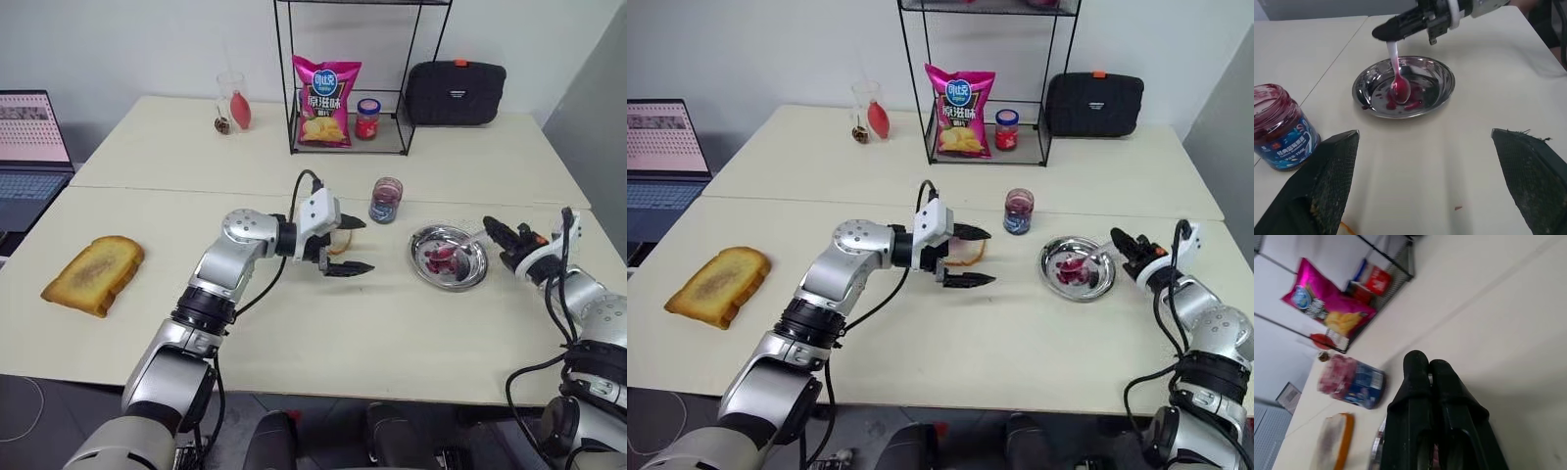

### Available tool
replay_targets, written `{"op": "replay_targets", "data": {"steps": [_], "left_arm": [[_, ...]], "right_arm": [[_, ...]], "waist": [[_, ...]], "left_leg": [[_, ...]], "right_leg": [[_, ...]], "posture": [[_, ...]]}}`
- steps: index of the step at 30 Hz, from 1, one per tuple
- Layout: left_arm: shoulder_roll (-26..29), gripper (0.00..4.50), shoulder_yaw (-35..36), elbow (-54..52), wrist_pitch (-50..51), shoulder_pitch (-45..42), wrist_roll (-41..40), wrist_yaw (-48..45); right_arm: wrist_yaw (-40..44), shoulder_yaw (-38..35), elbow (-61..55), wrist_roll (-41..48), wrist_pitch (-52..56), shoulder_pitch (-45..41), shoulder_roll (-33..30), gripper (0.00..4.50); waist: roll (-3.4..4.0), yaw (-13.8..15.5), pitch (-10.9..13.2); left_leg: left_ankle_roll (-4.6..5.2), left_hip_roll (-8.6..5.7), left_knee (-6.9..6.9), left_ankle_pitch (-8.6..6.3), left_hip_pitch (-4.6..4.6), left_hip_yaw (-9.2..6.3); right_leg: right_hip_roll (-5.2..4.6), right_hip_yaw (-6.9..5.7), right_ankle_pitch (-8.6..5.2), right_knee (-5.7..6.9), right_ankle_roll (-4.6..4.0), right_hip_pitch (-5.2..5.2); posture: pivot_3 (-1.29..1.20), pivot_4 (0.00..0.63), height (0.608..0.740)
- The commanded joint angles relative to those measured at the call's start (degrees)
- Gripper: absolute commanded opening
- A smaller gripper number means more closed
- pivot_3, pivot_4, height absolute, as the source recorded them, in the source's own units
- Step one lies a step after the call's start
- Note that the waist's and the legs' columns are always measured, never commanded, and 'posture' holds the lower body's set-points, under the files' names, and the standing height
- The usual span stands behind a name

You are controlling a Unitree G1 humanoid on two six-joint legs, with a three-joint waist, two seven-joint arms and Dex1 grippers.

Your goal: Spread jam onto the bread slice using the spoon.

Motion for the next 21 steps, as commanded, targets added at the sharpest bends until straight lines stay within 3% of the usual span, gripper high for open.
{"op": "replay_targets", "data": {"steps": [1,6,10,21], "left_arm": [[1.21,4.5,4.23,-5.43,4.65,1.66,-4.36,1.03],[0.85,4.5,8.32,-11.55,10.54,4.9,-6.57,8.03],[-0.57,4.5,10.19,-15.5,12.37,8.29,-6.75,14.2],[-2.3,4.5,10.29,-21.39,13.07,12.56,-6.2,22.37]], "right_arm": [[-5.37,-1.59,-9.06,5.34,1.97,-4.92,-0.48,0.07],[-12.12,1.08,-13.59,5.54,1.39,-13.44,-0.53,0.07],[-13.8,8.21,-11.04,-1.63,-2.49,-20.76,0.61,0.07],[-4.38,24.43,5.48,-21.16,-16.88,-28.53,3.56,0.07]], "waist": [[0.01,-0.09,0.0],[0.07,-0.11,0.04],[0.07,0.03,0.04],[0.08,0.1,0.04]], "left_leg": [[0.0,0.01,0.0,0.0,0.01,0.0],[0.0,0.01,0.0,0.0,0.0,0.0],[0.0,0.01,0.01,0.0,0.0,0.0],[0.0,-0.01,0.0,0.0,-0.04,0.06]], "right_leg": [[0.01,0.0,0.0,0.0,0.0,0.01],[0.0,0.0,0.0,0.01,0.0,-0.01],[-0.01,-0.01,0.0,-0.01,0.0,0.0],[-0.05,0.01,0.11,-0.05,-0.2,-0.04]], "posture": [[0.0,0.15,0.74],[0.0,0.15,0.74],[0.0,0.15,0.74],[0.0,0.15,0.74]]}}
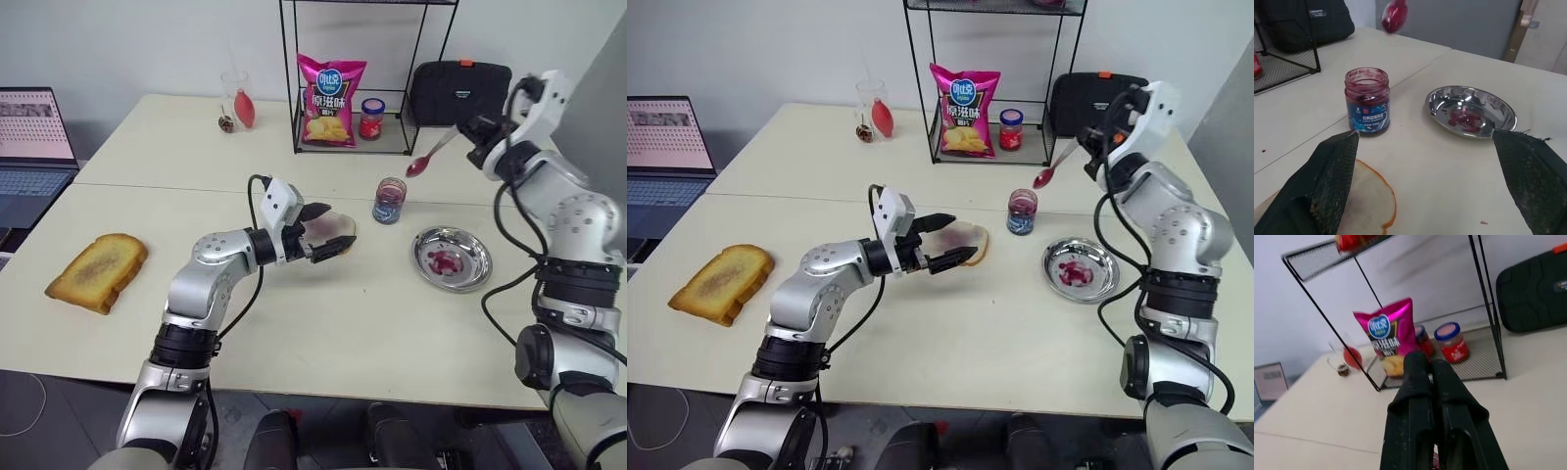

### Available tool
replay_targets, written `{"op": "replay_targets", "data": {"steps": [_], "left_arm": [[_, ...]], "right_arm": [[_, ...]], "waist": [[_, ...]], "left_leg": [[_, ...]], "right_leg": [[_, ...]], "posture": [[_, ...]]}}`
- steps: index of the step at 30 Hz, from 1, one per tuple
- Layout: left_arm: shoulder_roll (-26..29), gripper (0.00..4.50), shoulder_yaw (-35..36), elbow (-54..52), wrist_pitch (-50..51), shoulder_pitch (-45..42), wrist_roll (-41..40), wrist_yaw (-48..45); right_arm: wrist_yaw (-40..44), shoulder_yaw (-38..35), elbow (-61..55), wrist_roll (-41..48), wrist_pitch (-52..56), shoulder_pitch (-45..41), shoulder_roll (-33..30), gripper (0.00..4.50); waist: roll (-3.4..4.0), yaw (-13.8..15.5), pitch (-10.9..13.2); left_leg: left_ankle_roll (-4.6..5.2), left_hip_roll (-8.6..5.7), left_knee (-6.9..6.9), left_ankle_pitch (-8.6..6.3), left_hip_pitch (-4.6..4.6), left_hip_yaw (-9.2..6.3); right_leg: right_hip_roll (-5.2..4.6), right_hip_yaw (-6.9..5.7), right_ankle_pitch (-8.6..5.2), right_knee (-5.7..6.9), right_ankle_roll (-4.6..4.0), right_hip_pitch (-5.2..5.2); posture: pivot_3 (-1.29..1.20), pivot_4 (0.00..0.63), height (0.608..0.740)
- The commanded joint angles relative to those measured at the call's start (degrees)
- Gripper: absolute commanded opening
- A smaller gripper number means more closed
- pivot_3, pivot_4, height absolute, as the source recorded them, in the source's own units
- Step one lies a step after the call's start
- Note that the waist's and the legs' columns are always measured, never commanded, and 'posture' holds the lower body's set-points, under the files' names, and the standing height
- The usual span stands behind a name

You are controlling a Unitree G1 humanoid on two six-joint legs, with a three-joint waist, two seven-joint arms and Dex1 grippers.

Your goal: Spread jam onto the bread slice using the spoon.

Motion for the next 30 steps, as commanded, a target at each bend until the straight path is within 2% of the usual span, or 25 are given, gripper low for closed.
{"op": "replay_targets", "data": {"steps": [1,10,23,28,30], "left_arm": [[0.06,4.5,0.83,-4.88,0.52,0.82,-0.79,2.33],[2.24,4.5,1.34,-7.65,1.7,2.46,-1.5,3.15],[3.03,4.5,1.07,-8.46,2.66,2.07,-1.93,4.33],[3.63,4.5,1.79,-9.6,3.38,2.37,-2.38,4.96],[3.26,4.5,1.75,-9.54,3.54,2.68,-2.52,5.5]], "right_arm": [[5.24,4.21,4.83,-6.35,-6.87,-3.43,0.74,0.07],[9.95,7.94,8.93,-13.97,-13.15,-2.32,2.44,0.07],[12.67,12.45,20.96,-25.17,-25.71,-3.3,6.91,0.07],[11.8,11.27,22.47,-25.1,-24.77,-3.17,8.38,0.07],[10.98,8.12,21.87,-21.79,-21.08,-3.54,9.48,0.07]], "waist": [[0.0,-0.03,0.0],[0.01,-0.04,0.01],[0.01,-0.09,0.01],[0.01,-0.09,0.01],[0.01,-0.1,0.01]], "left_leg": [[0.0,0.0,0.0,0.0,0.0,0.01],[0.0,0.01,-0.06,0.0,-0.01,-0.02],[-0.01,0.01,-0.05,0.0,-0.01,-0.02],[-0.01,0.01,-0.05,0.0,0.0,-0.03],[-0.01,0.01,-0.05,0.0,0.0,-0.03]], "right_leg": [[0.0,0.01,0.0,0.0,0.0,0.0],[0.0,-0.03,0.05,0.0,-0.08,-0.03],[0.0,-0.04,0.05,0.02,-0.09,-0.04],[0.0,-0.04,0.05,0.03,-0.1,-0.03],[0.0,-0.04,0.06,0.05,-0.1,-0.04]], "posture": [[0.0,0.15,0.74],[0.0,0.15,0.74],[0.0,0.15,0.74],[0.0,0.15,0.74],[0.0,0.15,0.74]]}}
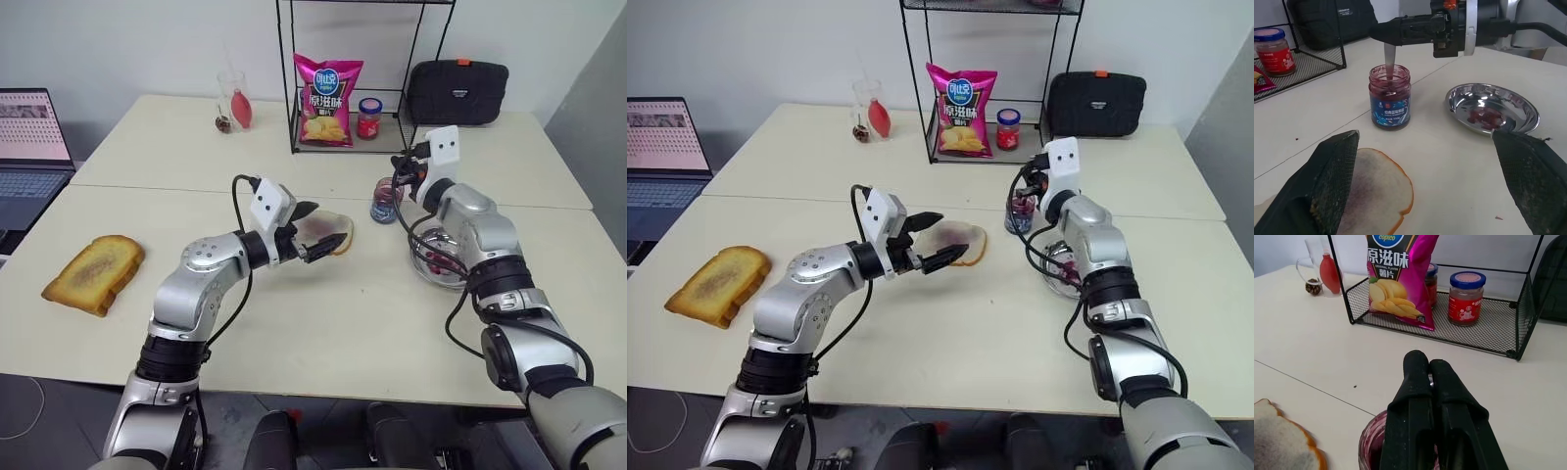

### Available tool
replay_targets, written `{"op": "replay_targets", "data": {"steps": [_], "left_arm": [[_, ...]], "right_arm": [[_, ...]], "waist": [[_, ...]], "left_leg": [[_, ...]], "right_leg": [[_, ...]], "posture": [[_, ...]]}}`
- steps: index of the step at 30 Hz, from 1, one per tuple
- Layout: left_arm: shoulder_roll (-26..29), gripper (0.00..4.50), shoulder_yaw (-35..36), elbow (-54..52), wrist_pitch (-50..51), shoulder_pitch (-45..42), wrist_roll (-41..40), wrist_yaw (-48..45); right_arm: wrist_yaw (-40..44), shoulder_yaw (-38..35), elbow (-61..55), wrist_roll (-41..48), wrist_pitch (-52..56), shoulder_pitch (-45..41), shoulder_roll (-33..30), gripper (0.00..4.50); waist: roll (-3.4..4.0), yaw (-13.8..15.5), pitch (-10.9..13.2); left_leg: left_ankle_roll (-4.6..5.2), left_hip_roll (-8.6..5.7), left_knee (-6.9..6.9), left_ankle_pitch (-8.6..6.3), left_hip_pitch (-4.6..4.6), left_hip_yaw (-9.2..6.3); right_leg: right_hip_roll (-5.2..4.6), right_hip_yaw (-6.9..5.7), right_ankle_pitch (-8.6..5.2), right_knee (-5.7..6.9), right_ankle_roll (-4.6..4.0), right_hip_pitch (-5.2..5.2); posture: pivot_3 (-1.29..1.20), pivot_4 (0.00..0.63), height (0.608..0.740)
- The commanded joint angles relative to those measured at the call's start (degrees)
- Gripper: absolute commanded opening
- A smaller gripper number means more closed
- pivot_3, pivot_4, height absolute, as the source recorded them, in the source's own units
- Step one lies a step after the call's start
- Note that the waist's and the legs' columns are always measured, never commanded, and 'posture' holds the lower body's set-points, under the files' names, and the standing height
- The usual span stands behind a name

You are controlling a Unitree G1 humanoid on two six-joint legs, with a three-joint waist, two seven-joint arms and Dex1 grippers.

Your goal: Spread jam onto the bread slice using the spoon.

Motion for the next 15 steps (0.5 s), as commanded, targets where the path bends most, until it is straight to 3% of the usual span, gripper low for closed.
{"op": "replay_targets", "data": {"steps": [1,7,15], "left_arm": [[-0.01,4.5,1.23,-3.23,0.0,0.1,-1.3,0.88],[-0.21,4.5,1.26,-1.79,-0.35,-1.11,-1.24,0.68],[-1.05,4.5,0.61,0.54,-1.44,-2.47,-0.71,-0.06]], "right_arm": [[-1.39,-5.71,-1.75,4.77,4.95,-2.17,1.55,0.07],[-5.39,-15.53,-3.57,13.8,14.72,-4.4,3.53,0.07],[-10.77,-21.97,-5.46,18.62,20.14,-6.3,3.23,0.07]], "waist": [[0.0,-0.01,0.0],[0.0,-0.01,0.0],[0.0,-0.08,0.0]], "left_leg": [[0.0,0.0,0.0,0.0,0.0,0.0],[0.0,0.01,0.0,0.0,0.0,0.01],[0.0,0.01,-0.02,0.0,0.0,0.0]], "right_leg": [[0.0,0.0,0.0,0.0,0.0,0.01],[0.0,0.0,0.0,0.0,0.0,0.01],[0.01,-0.01,0.0,-0.01,0.0,0.0]], "posture": [[0.0,0.15,0.74],[0.0,0.15,0.74],[0.0,0.15,0.74]]}}
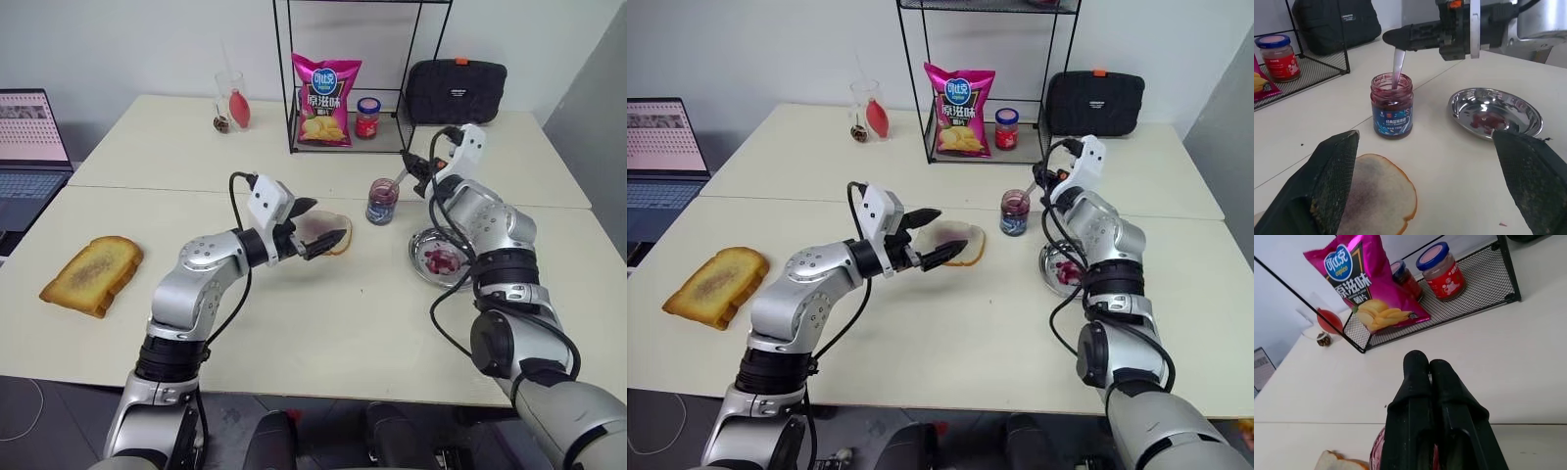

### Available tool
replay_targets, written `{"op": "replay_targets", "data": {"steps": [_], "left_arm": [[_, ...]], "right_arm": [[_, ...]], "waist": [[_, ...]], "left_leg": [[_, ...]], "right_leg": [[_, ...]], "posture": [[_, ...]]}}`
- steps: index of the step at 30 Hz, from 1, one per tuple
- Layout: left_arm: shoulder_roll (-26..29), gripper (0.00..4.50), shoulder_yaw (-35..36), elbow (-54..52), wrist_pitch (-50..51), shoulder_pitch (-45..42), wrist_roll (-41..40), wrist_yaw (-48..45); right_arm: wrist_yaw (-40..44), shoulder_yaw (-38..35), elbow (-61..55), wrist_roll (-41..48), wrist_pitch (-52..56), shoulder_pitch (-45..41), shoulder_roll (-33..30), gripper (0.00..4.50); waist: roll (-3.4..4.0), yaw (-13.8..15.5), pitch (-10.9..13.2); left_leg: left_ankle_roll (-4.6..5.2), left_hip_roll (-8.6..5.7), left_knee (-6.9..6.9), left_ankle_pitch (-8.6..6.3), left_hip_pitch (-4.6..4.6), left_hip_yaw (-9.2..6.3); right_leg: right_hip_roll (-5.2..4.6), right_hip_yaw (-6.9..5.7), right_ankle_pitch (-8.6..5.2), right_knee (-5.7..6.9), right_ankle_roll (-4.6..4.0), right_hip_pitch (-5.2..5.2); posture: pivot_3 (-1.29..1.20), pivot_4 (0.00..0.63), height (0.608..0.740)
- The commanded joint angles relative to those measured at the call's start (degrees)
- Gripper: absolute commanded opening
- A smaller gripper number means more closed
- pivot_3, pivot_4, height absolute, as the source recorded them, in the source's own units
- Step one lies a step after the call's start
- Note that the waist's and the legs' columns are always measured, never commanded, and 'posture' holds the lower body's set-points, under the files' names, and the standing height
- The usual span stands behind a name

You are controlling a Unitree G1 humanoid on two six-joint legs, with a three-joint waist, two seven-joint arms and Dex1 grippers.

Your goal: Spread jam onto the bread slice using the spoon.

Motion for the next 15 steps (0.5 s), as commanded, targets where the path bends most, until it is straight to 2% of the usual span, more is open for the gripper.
{"op": "replay_targets", "data": {"steps": [1,15], "left_arm": [[-0.61,4.5,0.07,0.58,-1.61,-2.23,-0.39,-0.03],[-0.87,4.5,-0.67,2.45,-2.62,-3.64,-0.21,-1.06]], "right_arm": [[-1.61,-2.29,-3.45,2.74,1.28,-2.89,-0.53,0.07],[-4.45,-4.63,-5.27,3.56,2.7,-1.89,-1.59,0.07]], "waist": [[0.0,-0.01,0.0],[0.0,-0.01,0.0]], "left_leg": [[0.0,0.0,0.0,0.0,0.0,0.01],[0.0,-0.01,-0.01,0.0,0.0,0.01]], "right_leg": [[0.0,0.01,0.0,0.0,0.0,0.0],[0.0,0.01,0.0,-0.02,0.0,0.0]], "posture": [[0.0,0.15,0.74],[0.0,0.15,0.74]]}}
